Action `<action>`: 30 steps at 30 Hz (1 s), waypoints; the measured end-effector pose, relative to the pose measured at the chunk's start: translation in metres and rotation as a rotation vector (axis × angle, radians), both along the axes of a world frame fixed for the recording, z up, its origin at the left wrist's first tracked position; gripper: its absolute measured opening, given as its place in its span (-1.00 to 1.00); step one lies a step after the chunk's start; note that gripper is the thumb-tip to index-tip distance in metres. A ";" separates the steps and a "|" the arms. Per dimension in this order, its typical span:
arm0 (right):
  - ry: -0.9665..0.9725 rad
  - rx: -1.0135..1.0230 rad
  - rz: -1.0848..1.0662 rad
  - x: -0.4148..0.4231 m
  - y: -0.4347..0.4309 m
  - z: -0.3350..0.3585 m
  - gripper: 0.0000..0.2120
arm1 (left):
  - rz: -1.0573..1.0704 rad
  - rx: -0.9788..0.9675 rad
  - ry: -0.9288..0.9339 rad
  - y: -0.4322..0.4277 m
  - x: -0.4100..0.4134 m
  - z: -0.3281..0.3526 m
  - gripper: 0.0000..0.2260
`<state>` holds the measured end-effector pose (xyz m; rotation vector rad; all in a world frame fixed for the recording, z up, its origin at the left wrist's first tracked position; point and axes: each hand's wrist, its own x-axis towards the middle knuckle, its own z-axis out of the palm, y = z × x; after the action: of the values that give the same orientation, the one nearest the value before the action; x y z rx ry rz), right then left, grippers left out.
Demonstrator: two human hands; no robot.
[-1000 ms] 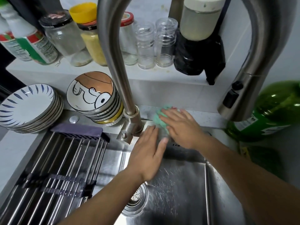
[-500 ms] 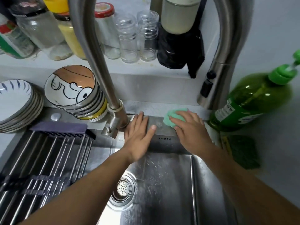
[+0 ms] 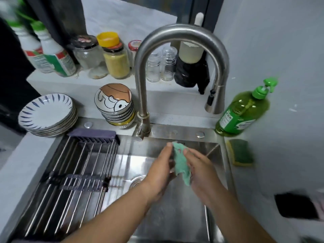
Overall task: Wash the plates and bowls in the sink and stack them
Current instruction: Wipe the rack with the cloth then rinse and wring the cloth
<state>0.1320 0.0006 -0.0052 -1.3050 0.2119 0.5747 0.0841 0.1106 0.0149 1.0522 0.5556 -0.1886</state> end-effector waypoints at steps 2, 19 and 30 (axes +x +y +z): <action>0.014 0.000 -0.091 -0.029 0.014 0.019 -0.84 | 0.076 -0.151 -0.041 -0.014 -0.029 0.014 -0.57; -0.019 -0.030 -0.169 -0.161 0.062 0.102 -0.90 | -0.040 0.017 -0.169 0.025 -0.181 0.073 -0.35; -0.083 -0.201 -0.013 -0.133 0.029 0.093 -0.92 | 0.090 0.121 0.082 0.074 -0.189 0.040 -0.60</action>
<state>-0.0012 0.0293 0.0880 -1.5178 0.2131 0.4964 -0.1052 0.1845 0.0550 1.1377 0.6941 -0.1205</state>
